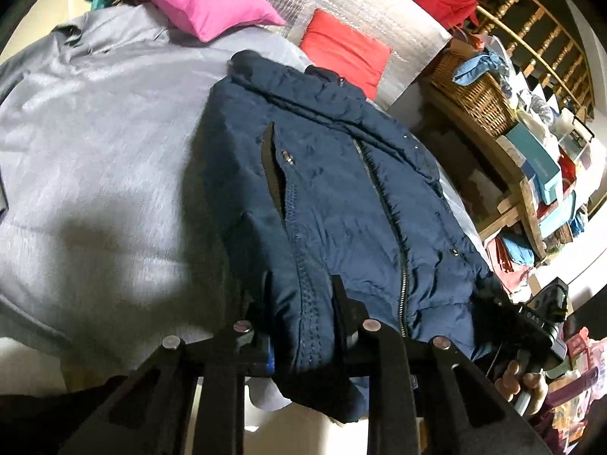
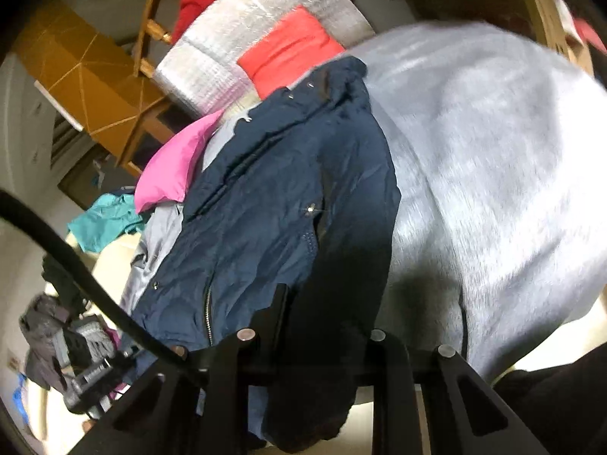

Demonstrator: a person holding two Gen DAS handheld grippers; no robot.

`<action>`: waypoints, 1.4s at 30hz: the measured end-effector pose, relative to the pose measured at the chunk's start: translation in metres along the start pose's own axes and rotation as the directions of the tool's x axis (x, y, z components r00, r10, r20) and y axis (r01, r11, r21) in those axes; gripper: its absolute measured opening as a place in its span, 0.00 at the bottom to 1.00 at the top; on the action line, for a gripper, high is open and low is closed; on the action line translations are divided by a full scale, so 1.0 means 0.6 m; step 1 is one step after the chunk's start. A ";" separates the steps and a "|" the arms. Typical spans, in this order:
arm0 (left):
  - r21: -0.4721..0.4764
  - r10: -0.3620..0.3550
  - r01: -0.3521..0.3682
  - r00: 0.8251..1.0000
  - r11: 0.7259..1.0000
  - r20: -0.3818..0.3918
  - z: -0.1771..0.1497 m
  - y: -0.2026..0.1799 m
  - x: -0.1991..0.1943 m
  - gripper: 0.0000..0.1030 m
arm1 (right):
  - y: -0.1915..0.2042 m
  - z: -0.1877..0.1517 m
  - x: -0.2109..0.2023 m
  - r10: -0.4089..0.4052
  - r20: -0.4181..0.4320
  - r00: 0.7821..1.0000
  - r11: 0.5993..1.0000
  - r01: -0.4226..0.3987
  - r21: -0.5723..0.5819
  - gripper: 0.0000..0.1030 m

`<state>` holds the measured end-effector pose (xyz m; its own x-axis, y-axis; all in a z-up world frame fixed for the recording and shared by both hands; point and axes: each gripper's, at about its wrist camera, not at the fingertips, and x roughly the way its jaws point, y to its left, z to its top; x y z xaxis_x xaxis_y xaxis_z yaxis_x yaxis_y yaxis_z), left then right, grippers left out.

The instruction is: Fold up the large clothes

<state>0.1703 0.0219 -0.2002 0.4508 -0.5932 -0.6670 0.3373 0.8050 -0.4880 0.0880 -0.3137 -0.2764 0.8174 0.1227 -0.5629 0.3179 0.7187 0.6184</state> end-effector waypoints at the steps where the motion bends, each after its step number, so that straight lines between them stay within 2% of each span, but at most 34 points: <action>1: -0.008 0.008 -0.008 1.000 1.000 -0.012 0.002 0.005 0.008 0.23 | -0.010 0.004 0.005 0.015 -0.017 1.000 0.999 -0.015 0.037 0.28; 3: -0.004 0.031 -0.031 0.999 0.999 -0.033 0.003 0.008 0.023 0.25 | -0.024 0.009 0.008 0.030 -0.017 0.999 0.996 -0.029 0.082 0.40; 5: 0.024 0.081 -0.080 0.995 0.997 -0.051 0.004 0.004 0.039 0.29 | -0.039 0.013 0.020 0.048 -0.039 0.998 0.991 -0.042 0.129 0.73; 6: 0.029 0.092 -0.090 0.994 0.995 -0.056 0.002 0.005 0.041 0.32 | -0.044 0.013 0.025 0.048 -0.050 0.998 0.988 -0.040 0.147 0.79; 8: 0.035 0.107 -0.105 0.992 0.994 -0.066 0.002 0.007 0.048 0.43 | -0.052 0.012 0.040 0.031 -0.090 0.996 0.985 -0.015 0.173 0.79; 9: 0.026 0.110 -0.108 0.991 0.994 -0.080 0.004 0.010 0.053 0.54 | -0.059 0.014 0.046 0.033 -0.103 0.994 0.982 -0.013 0.186 0.81; 10: 0.013 0.105 -0.104 0.991 0.994 -0.088 0.004 0.014 0.056 0.61 | -0.064 0.015 0.047 0.049 -0.107 0.993 0.979 -0.027 0.200 0.81; 12: -0.015 0.091 -0.093 0.991 0.996 -0.098 0.002 0.023 0.060 0.63 | -0.081 0.020 0.045 0.101 -0.109 0.989 0.963 -0.070 0.258 0.82; 16: -0.052 0.072 -0.078 0.991 0.996 -0.111 0.001 0.032 0.068 0.69 | -0.124 0.022 0.043 0.209 -0.086 0.974 0.902 -0.158 0.401 0.82; 19: -0.058 0.064 -0.071 0.992 0.996 -0.110 -0.001 0.033 0.069 0.72 | -0.140 0.021 0.044 0.253 -0.070 0.965 0.867 -0.195 0.458 0.83; 25: -0.065 0.052 -0.059 0.993 0.996 -0.107 -0.002 0.033 0.073 0.80 | -0.136 0.020 0.050 0.304 -0.040 0.952 0.852 -0.253 0.458 0.97; 28: -0.040 0.067 -0.072 0.992 0.997 -0.108 -0.003 0.027 0.080 0.84 | -0.132 0.020 0.053 0.303 -0.045 0.952 0.859 -0.253 0.445 0.97; 30: -0.009 0.084 -0.086 0.991 0.996 -0.108 -0.005 0.021 0.081 0.84 | -0.126 0.018 0.049 0.284 -0.051 0.957 0.871 -0.236 0.431 0.93; 31: 0.005 0.092 -0.092 0.990 0.996 -0.108 -0.005 0.018 0.082 0.84 | -0.122 0.016 0.046 0.259 -0.056 0.964 0.882 -0.212 0.422 0.77; 32: 0.022 0.097 -0.096 0.990 0.995 -0.106 -0.005 0.014 0.082 0.84 | -0.121 0.012 0.043 0.231 -0.061 0.971 0.891 -0.186 0.414 0.47; 33: 0.032 0.096 -0.093 0.990 0.995 -0.099 -0.005 0.012 0.080 0.84 | -0.116 0.011 0.046 0.215 -0.070 0.974 0.896 -0.168 0.411 0.33; 34: 0.036 0.091 -0.088 0.992 0.995 -0.092 -0.004 0.012 0.078 0.83 | -0.114 0.008 0.047 0.178 -0.084 0.980 0.906 -0.130 0.403 0.25; 35: 0.039 0.088 -0.085 0.993 0.996 -0.083 -0.003 0.012 0.075 0.81 | -0.115 0.007 0.045 0.166 -0.082 0.983 0.911 -0.121 0.394 0.25; 37: 0.047 0.093 -0.090 0.994 0.995 -0.064 0.000 0.011 0.070 0.61 | -0.100 0.009 0.031 0.138 -0.056 0.989 0.937 -0.112 0.332 0.22; 39: 0.041 0.096 -0.093 0.994 0.995 -0.051 0.003 0.015 0.064 0.48 | -0.068 0.014 0.017 0.096 -0.024 0.995 0.972 -0.089 0.219 0.20; 40: 0.029 0.090 -0.088 0.995 0.996 -0.042 0.005 0.019 0.061 0.43 | -0.047 0.014 0.008 0.092 0.000 0.996 0.984 -0.091 0.155 0.20; 42: 0.011 0.077 -0.076 0.997 0.997 -0.030 0.008 0.024 0.057 0.42 | -0.020 0.014 -0.003 0.091 0.035 0.995 0.993 -0.094 0.067 0.20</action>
<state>0.1944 0.0130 -0.2273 0.4507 -0.5293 -0.7188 0.3106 0.8479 -0.4296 0.0869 -0.3283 -0.2781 0.8592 0.1641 -0.4847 0.2713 0.6569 0.7035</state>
